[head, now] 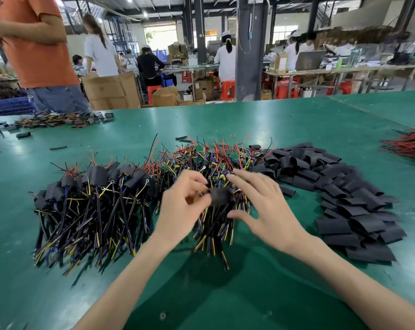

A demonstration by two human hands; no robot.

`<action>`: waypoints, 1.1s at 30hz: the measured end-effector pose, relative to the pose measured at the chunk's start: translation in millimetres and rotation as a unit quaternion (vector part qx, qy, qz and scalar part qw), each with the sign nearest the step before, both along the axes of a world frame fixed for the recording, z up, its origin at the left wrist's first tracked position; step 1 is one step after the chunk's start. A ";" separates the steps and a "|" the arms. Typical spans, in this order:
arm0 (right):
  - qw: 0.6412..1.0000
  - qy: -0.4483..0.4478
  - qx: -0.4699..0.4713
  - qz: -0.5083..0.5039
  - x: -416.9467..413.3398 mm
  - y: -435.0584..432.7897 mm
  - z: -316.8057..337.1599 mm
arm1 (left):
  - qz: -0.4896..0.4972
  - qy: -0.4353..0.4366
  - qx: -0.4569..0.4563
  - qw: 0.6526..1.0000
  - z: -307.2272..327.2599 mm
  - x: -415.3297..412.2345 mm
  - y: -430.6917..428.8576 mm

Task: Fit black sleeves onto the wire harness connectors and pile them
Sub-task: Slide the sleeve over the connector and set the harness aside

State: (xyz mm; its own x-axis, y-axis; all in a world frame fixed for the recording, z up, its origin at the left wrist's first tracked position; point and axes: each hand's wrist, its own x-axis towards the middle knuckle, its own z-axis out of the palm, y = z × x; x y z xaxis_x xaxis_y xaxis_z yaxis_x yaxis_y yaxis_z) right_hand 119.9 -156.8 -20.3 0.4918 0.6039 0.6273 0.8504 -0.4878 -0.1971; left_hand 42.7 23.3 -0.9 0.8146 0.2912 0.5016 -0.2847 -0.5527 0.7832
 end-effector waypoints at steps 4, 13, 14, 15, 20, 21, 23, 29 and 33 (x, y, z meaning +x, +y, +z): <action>0.990 -0.026 0.026 -0.133 15.0 -8.4 -0.7 | 0.211 -0.192 0.041 0.957 17.8 -0.8 44.5; 0.925 0.082 -0.156 -0.337 55.2 -28.4 -28.9 | 0.418 0.099 0.241 0.870 -12.1 1.8 125.4; 0.919 0.095 -0.173 -0.341 57.9 -29.8 -31.3 | 0.427 0.103 0.228 0.869 -11.4 1.8 124.5; 0.916 0.108 -0.185 -0.339 60.2 -30.9 -32.9 | 0.441 0.095 0.216 0.866 -8.7 1.5 121.2; 0.919 0.149 -0.214 -0.297 64.9 -32.7 -32.8 | 0.409 -0.043 0.285 0.866 6.2 19.4 93.7; 0.920 0.147 -0.218 -0.292 65.0 -32.5 -31.5 | 0.363 -0.024 0.278 0.889 9.3 30.2 88.7; 0.921 0.132 -0.226 -0.289 64.7 -32.6 -28.7 | 0.304 0.078 0.247 0.917 11.6 56.2 82.1; 0.925 0.150 -0.201 -0.284 63.2 -35.2 -23.1 | 0.286 0.309 0.246 0.873 -0.4 102.1 85.5; 0.926 0.146 -0.190 -0.292 61.2 -33.4 -22.2 | 0.305 0.236 0.180 0.905 -3.2 107.9 86.3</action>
State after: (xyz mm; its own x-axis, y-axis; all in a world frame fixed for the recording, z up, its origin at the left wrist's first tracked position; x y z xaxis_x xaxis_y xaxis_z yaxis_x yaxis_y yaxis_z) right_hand 181.0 -190.2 -42.4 0.9195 0.3309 0.2123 0.3567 -0.9292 -0.0966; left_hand 150.6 109.6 -4.1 0.7055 0.6462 0.2910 0.4790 -0.7374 0.4762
